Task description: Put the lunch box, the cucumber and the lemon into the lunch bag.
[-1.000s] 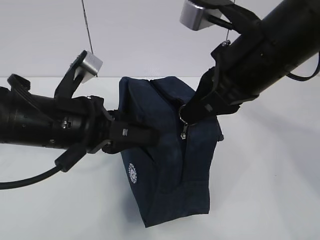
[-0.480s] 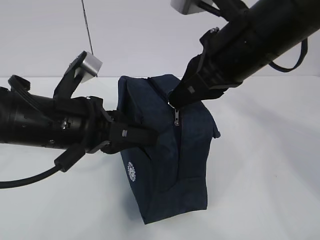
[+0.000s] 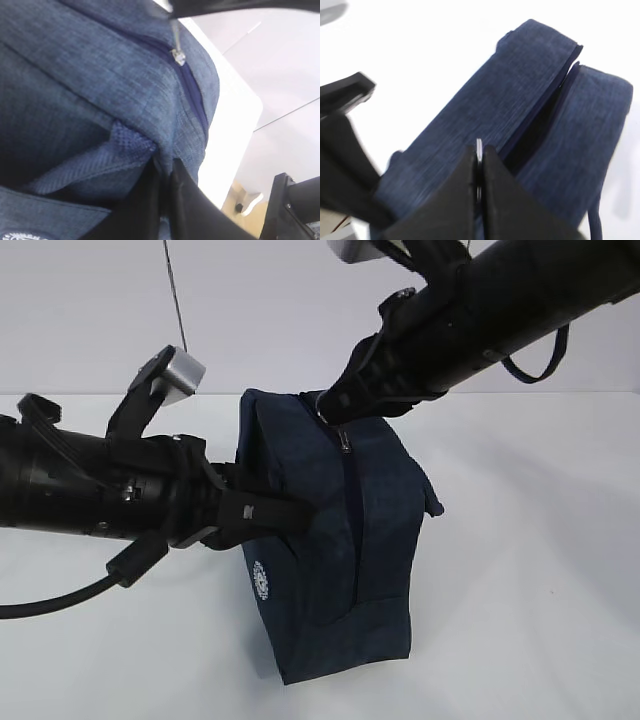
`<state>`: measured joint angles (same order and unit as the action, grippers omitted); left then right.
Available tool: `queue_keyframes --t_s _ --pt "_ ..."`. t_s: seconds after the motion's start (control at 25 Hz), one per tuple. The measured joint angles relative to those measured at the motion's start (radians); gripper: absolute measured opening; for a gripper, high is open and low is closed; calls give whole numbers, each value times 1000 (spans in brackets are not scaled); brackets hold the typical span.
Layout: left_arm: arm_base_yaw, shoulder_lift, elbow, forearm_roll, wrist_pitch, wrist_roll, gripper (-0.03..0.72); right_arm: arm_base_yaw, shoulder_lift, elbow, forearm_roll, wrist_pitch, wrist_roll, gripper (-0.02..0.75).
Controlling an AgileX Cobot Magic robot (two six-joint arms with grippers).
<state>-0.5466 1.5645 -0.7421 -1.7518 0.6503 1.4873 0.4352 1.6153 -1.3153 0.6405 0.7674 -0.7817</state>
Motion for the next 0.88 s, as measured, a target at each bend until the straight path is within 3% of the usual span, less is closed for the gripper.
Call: queue_keyframes --t_s 0.4,0.88 --pt "0 0 0 15 -2 11 -5 0 109 -49 134 -148 -133 8" --pt "0 0 0 25 -8 13 -5 0 358 -317 135 -170 -161 8"
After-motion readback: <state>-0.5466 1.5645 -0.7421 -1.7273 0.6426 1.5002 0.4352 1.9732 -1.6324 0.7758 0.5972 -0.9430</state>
